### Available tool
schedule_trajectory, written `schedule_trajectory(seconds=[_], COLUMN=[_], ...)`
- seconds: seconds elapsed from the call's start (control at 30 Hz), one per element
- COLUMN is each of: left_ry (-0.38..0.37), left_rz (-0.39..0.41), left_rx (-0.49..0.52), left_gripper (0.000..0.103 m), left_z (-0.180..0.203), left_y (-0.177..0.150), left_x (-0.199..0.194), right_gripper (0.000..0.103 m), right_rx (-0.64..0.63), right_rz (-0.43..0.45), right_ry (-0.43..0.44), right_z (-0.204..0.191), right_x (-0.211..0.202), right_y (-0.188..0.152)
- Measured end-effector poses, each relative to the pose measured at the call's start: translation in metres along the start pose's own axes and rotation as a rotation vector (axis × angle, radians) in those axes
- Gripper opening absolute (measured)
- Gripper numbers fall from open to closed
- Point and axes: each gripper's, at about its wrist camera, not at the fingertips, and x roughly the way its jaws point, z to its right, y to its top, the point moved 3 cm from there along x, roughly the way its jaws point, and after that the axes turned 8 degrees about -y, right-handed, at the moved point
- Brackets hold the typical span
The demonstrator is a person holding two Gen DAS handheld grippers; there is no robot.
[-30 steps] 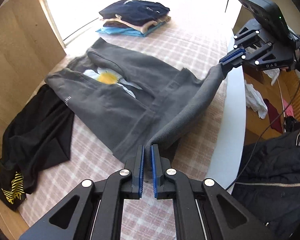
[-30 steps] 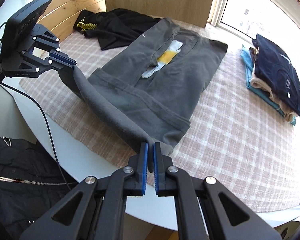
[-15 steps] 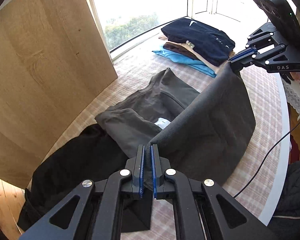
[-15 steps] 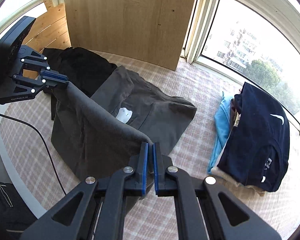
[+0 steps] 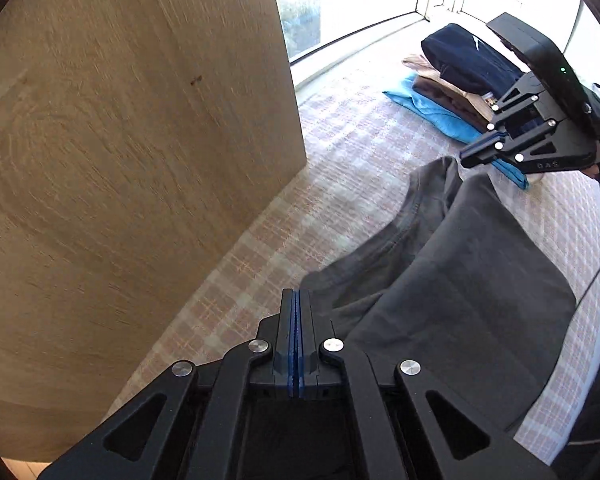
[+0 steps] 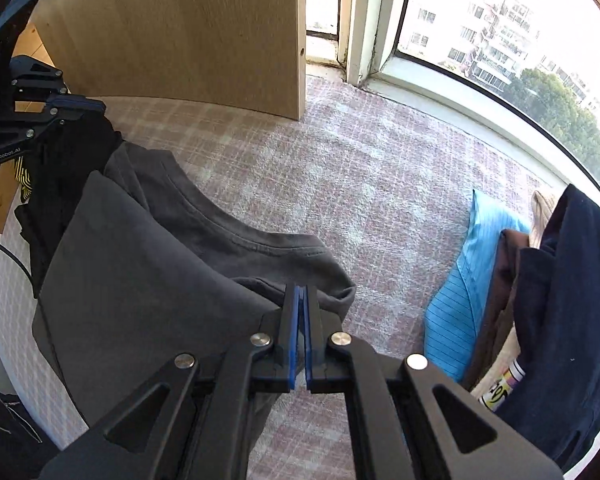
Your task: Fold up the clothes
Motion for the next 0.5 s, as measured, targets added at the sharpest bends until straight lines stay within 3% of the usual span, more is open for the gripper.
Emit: schedule_trajectory(seconds=[0.13,0.17,0.23,0.33,0.43,0.5], left_ry=[-0.045,-0.060,-0.079,-0.109,-0.142,-0.157], left_rz=[-0.053,-0.059,-0.079,-0.099,-0.111,-0.119], left_rx=[0.039,0.052,0.061,0.068,0.079,0.095], left_gripper=[0.006,0.012,0.016,0.016,0.029,0.031], left_z=[0.006,0.009,0.014,0.019,0.023,0.026], left_y=[-0.020,-0.023,-0.025,-0.025,-0.026,-0.027], left_x=[0.010,0.012,0.019,0.026,0.029,0.030], right_gripper=[0.003,0.005,0.013,0.015,0.022,0.024], right_rx=[0.044,0.044,0.027,0.021,-0.013,-0.039], right_rz=[-0.019,-0.011,-0.012,-0.011,-0.023,-0.019], right_ry=[0.086,0.114,0.122,0.158,0.222,0.231], right_z=[0.009,0.010,0.012,0.017,0.017,0.016], right_x=[0.000,-0.001,-0.002,-0.001,-0.003,-0.005], right_y=[-0.011,-0.014,-0.019,-0.021,-0.025,-0.028])
